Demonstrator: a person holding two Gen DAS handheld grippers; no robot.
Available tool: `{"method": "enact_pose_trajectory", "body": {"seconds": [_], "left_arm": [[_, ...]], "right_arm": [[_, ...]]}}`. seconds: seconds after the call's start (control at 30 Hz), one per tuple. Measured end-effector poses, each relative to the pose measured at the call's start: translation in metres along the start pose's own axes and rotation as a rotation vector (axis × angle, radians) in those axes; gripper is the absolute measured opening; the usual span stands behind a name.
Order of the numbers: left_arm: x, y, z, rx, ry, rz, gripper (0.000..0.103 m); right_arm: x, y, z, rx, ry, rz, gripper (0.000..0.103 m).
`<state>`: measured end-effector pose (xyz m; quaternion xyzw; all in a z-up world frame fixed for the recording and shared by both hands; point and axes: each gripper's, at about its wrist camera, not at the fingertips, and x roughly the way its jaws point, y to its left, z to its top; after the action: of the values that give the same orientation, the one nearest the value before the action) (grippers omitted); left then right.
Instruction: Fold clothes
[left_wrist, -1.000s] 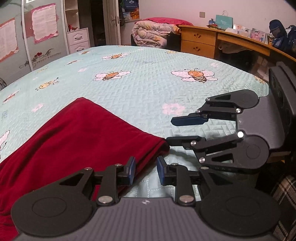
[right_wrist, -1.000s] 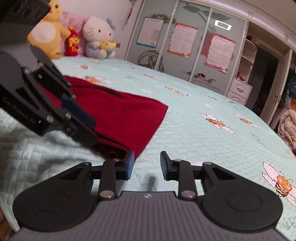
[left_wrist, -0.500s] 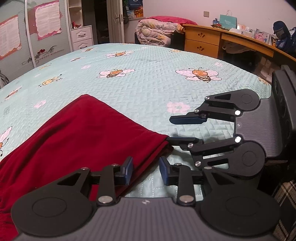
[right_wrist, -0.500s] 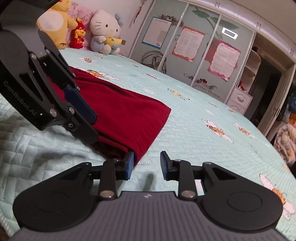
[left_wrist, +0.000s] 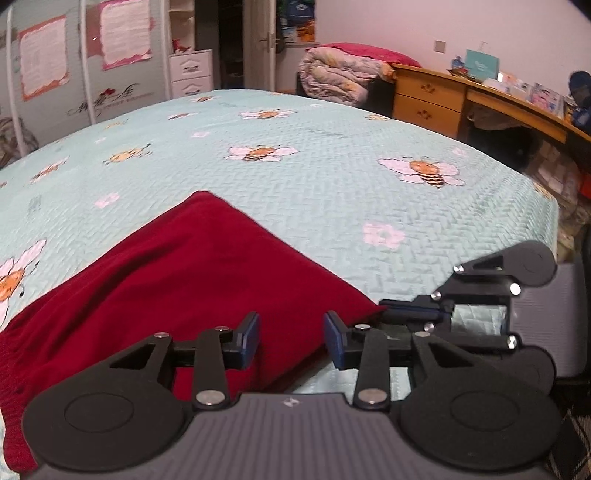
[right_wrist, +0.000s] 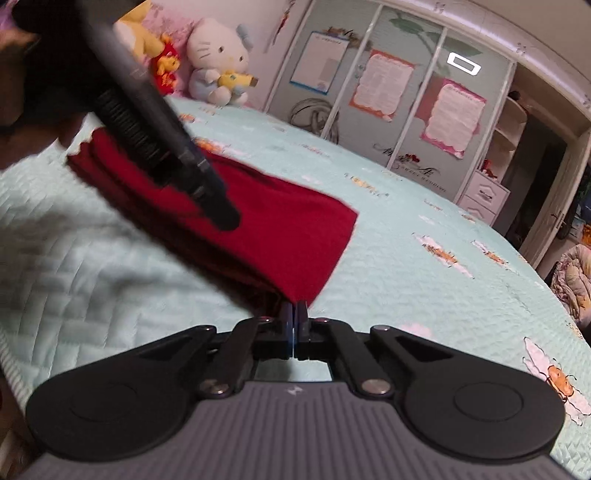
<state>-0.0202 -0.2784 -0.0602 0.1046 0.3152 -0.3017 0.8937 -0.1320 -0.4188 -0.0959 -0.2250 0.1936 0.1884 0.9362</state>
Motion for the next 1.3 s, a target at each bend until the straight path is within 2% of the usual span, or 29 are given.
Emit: {"method": "enact_pose_trajectory", "body": {"seconds": [0.17, 0.37, 0.5, 0.8, 0.93, 1.0, 1.03, 1.07, 1.13, 1.3], "left_arm": [[-0.002, 0.002, -0.002, 0.014, 0.003, 0.012, 0.042], [-0.007, -0.02, -0.007, 0.092, -0.011, -0.044, 0.044], [-0.002, -0.032, -0.014, 0.143, 0.016, -0.033, 0.044], [0.011, -0.05, -0.013, 0.239, 0.008, 0.01, 0.045], [0.014, -0.051, -0.013, 0.248, 0.005, 0.033, 0.045], [0.016, -0.051, -0.013, 0.258, 0.01, 0.039, 0.045], [0.016, -0.052, -0.014, 0.263, 0.012, 0.042, 0.045], [0.017, -0.052, -0.014, 0.268, 0.013, 0.047, 0.045], [0.018, -0.053, -0.014, 0.275, 0.016, 0.055, 0.045], [0.021, -0.051, -0.014, 0.277, 0.019, 0.07, 0.046]], "right_arm": [[-0.001, -0.005, 0.001, 0.033, 0.01, -0.011, 0.0], [-0.01, -0.01, 0.002, 0.068, 0.02, -0.03, 0.0], [-0.002, -0.019, -0.001, 0.101, 0.049, -0.032, 0.0], [0.003, -0.012, -0.003, 0.044, 0.019, -0.039, 0.0], [0.005, -0.009, -0.002, 0.03, 0.012, -0.029, 0.0], [0.006, -0.008, -0.002, 0.024, 0.009, -0.026, 0.002], [0.006, -0.007, -0.001, 0.023, 0.008, -0.029, 0.007], [0.007, -0.007, -0.001, 0.022, 0.009, -0.031, 0.017], [0.008, -0.006, -0.001, 0.017, 0.007, -0.031, 0.024], [0.01, -0.006, 0.002, 0.02, -0.004, -0.045, 0.025]]}}
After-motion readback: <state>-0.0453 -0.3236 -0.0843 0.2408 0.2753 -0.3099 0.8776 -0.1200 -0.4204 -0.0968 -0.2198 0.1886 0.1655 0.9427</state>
